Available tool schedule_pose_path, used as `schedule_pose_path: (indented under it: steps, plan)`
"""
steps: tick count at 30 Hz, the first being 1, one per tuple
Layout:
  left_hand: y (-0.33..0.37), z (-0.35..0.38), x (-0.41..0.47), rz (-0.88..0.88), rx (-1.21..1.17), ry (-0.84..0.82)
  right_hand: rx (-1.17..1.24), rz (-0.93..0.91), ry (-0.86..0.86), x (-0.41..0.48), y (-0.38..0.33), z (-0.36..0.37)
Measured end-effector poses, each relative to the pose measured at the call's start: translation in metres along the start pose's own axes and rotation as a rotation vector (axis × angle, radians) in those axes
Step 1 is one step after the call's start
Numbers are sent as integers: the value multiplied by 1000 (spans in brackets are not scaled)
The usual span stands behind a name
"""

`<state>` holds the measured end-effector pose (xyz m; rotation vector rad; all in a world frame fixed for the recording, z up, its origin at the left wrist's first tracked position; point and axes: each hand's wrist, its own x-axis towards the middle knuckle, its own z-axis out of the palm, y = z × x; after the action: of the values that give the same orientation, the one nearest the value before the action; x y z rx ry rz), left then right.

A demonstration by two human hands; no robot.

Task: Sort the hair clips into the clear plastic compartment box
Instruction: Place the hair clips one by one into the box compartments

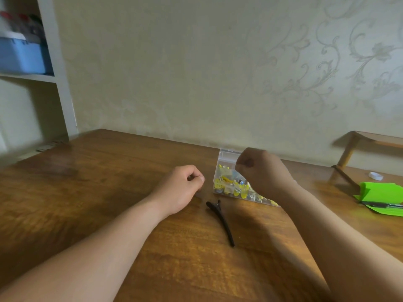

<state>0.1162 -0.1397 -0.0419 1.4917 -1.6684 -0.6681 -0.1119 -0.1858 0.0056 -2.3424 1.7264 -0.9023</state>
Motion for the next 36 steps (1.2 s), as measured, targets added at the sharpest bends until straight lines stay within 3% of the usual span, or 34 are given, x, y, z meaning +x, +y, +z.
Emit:
schedule_pose_path:
  steps: [4, 8, 12, 14, 17, 22, 30, 36]
  plan:
    - [4, 0, -2, -8, 27, 2, 86, -58, -25, -26, -10, -13]
    - [3, -1, -4, -11, 41, 13, 128, -124, -312, -50, -26, -12]
    - [1, -1, -4, -10, 29, 43, -115, -187, -435, -60, -35, 5]
    - [1, 0, -3, -15, 23, 40, -174, -243, -414, -61, -37, 14]
    - [1, 1, -2, -11, 8, 39, -77, -241, -376, -61, -37, 20]
    - [9, -3, -11, 69, -116, 59, 407, -64, -87, -52, -30, 5]
    - [28, 3, -28, 208, -93, -98, 1052, 78, 28, -47, -25, 3]
    - [21, 5, -24, 191, -68, -38, 1018, 95, 101, -48, -27, 8]
